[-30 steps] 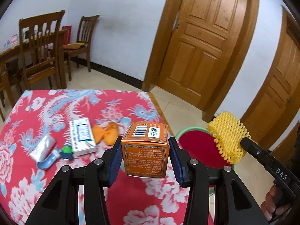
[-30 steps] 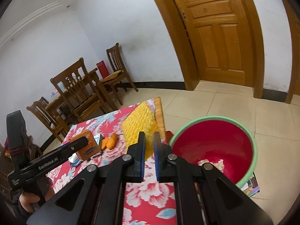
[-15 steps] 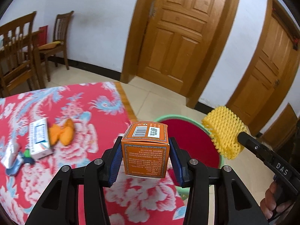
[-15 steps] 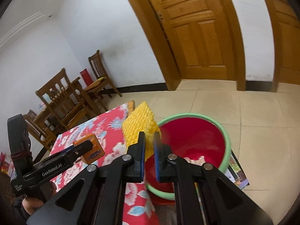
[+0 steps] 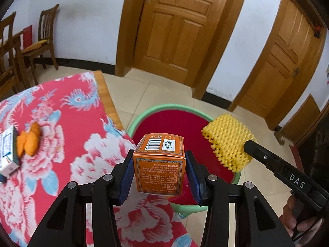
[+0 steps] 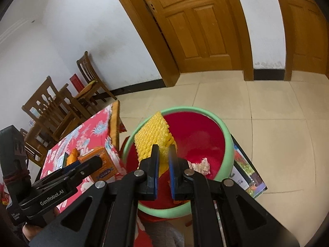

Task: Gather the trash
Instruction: 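Carry the orange box and yellow net over the red bucket with both grippers, then open both grippers to drop the box and net into the bucket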

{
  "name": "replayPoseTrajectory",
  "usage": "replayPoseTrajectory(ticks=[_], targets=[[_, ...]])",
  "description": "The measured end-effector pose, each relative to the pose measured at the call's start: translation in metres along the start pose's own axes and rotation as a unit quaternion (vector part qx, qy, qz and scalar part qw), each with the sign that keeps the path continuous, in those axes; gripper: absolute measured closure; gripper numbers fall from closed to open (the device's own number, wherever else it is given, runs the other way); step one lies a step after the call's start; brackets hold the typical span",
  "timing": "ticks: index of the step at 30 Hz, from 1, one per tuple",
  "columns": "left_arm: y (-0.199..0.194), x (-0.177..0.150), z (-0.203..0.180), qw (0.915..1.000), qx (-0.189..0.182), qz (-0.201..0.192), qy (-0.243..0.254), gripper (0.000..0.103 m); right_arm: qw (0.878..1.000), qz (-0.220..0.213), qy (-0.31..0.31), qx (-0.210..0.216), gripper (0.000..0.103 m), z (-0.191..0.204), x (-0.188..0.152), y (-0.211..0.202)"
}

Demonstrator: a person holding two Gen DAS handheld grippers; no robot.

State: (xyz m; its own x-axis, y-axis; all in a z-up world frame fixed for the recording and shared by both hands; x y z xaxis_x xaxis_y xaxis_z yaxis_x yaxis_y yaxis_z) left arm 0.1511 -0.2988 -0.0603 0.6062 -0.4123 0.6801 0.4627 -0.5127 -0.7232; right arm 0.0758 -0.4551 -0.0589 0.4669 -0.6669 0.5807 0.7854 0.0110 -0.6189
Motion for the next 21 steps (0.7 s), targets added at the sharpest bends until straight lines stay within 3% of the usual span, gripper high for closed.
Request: replayPoseTrajectory(ticks=[6,10,21], targets=[[0.014,-0.003,-0.007,0.9998,-0.012,0.014,0.008,0.055,1.0,0.012,0.019,-0.005,0.087,-0.009,-0.002,0.011],[0.017,-0.002,-0.007,0.9997,-0.007,0.02,0.008,0.042,0.999,0.015,0.033,-0.008,0.084,-0.015,-0.003,0.015],[0.005,-0.001,0.001,1.0,0.0,0.009,0.001,0.041,1.0,0.011,0.028,-0.01,0.079,-0.013,-0.004,0.009]])
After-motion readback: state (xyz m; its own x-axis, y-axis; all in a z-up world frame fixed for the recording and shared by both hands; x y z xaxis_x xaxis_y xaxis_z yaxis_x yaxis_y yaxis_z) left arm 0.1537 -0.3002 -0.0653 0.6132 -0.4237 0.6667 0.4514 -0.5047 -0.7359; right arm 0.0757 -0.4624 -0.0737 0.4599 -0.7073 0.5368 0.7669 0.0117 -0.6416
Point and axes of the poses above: each gripper's, at about its wrist camera, not at the fingertips, and y roughly the way its jaws point, z to its left, x to its top, the point moved 5 cm from there along y, roughly the way its jaws point, and after that the axes turned 10 degrees about y, right-handed, at the moved point
